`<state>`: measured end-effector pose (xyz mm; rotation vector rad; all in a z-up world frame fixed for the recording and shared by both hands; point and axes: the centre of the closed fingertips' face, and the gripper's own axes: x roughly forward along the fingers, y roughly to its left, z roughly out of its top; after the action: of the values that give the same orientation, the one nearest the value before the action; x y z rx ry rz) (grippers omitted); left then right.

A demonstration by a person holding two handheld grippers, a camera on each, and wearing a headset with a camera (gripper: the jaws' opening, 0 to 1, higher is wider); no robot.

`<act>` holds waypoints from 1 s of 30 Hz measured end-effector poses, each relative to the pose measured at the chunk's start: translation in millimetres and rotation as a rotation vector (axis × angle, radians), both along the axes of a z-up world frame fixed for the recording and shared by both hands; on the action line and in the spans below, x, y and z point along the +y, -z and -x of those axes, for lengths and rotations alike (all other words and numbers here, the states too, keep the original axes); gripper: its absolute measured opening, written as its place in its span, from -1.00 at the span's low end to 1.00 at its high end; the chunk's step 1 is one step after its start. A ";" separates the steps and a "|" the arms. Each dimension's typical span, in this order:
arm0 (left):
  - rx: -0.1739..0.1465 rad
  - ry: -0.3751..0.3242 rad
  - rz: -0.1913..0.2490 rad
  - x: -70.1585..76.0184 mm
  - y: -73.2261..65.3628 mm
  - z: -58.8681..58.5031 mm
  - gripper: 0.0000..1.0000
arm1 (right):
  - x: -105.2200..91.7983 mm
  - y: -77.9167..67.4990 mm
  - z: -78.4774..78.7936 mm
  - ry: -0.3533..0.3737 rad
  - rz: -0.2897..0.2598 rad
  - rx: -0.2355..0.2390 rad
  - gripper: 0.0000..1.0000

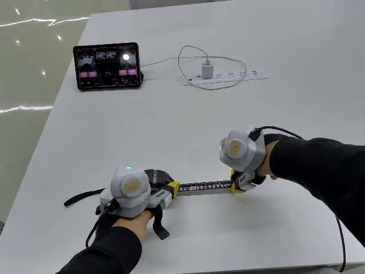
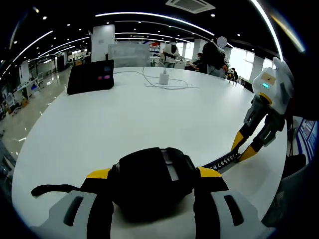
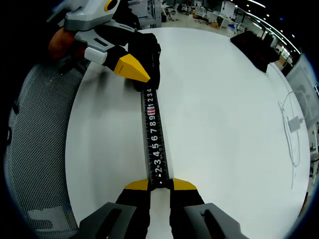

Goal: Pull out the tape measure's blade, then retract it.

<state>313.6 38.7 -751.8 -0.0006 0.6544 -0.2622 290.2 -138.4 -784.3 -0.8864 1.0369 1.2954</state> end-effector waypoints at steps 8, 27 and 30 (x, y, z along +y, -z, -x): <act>0.001 0.000 0.001 -0.1 0.0 -0.2 0.21 | 2.2 -0.1 0.3 -0.001 0.004 -0.007 -0.79; 0.001 0.000 0.005 -0.6 -0.6 0.5 0.21 | 8.2 -0.3 0.5 0.005 0.004 -0.002 -0.79; 0.001 0.000 0.005 -0.6 -0.6 0.6 0.21 | 9.1 -0.2 0.5 0.006 0.002 -0.002 -0.79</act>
<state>313.0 38.1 -751.2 -0.0054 0.6545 -0.2639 289.7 -129.2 -784.1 -0.8852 1.0390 1.2887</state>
